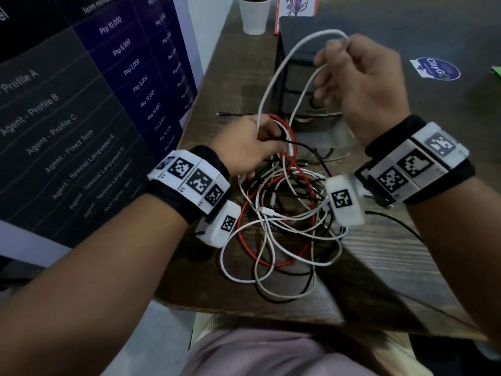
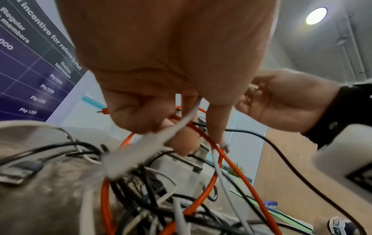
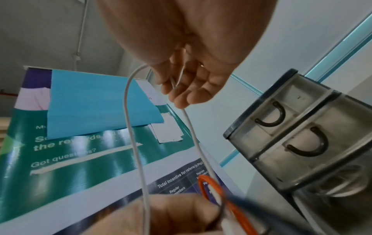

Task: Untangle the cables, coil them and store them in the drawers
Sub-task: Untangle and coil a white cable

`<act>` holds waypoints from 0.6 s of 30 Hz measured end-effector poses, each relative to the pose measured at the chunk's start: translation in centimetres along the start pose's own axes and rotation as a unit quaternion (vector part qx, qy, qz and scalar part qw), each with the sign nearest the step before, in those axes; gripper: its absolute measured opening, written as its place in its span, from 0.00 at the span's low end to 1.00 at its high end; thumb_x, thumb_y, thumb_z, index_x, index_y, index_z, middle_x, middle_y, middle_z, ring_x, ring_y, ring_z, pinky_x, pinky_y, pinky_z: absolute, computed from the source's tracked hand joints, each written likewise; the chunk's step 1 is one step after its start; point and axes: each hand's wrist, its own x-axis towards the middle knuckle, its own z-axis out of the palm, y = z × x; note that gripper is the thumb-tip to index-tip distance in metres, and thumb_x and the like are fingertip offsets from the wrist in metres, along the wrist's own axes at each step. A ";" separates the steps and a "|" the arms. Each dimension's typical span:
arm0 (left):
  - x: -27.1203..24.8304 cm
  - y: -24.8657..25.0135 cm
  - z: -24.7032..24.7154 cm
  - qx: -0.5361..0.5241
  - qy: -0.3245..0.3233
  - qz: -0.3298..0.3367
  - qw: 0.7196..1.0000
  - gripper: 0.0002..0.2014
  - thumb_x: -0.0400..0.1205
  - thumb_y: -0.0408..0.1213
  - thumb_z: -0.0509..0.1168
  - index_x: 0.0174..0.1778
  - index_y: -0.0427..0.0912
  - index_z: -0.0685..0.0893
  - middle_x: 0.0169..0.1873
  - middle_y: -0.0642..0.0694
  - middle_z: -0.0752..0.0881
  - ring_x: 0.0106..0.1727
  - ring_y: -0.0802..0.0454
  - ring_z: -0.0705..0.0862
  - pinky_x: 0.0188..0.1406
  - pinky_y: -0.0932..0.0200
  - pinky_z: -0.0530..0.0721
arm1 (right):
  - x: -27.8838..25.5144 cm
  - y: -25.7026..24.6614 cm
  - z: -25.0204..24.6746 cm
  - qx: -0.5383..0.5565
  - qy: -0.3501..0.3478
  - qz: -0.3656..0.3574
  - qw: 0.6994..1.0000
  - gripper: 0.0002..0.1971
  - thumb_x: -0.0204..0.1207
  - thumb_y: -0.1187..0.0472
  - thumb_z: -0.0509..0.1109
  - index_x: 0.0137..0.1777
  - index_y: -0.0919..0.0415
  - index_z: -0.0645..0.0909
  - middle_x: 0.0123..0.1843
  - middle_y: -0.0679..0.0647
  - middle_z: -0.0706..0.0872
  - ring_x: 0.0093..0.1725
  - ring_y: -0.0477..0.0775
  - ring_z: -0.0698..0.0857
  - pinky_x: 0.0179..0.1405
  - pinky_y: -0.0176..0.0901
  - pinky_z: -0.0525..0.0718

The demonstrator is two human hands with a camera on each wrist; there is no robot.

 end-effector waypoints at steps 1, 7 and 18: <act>0.1 -0.1 0.5 0.014 -0.006 0.003 1.000 0.10 0.80 0.48 0.71 0.53 0.50 0.85 0.40 0.54 0.87 0.26 0.46 0.84 0.18 0.58 0.81 | 0.0 -0.3 0.0 0.014 0.001 -0.018 1.000 0.10 0.88 0.58 0.61 0.46 0.56 0.80 0.33 0.50 0.84 0.29 0.48 0.83 0.27 0.39 0.79; 0.2 -0.7 1.3 -0.018 -0.007 0.012 1.000 0.05 0.80 0.48 0.68 0.47 0.55 0.88 0.31 0.58 0.84 0.28 0.62 0.80 0.31 0.59 0.75 | -0.1 -1.5 -0.4 0.027 0.008 -0.167 0.985 0.04 0.84 0.66 0.65 0.55 0.58 0.78 0.43 0.55 0.83 0.40 0.51 0.85 0.39 0.42 0.84; -0.7 1.2 -0.8 -0.123 -0.131 0.027 0.983 0.22 0.72 0.36 0.75 0.62 0.42 0.80 0.49 0.47 0.88 0.39 0.61 0.85 0.35 0.60 0.80 | -0.9 0.1 -0.1 -0.052 -0.107 -0.108 0.987 0.33 0.68 0.85 0.55 0.66 0.56 0.76 0.51 0.54 0.87 0.56 0.53 0.89 0.56 0.35 0.82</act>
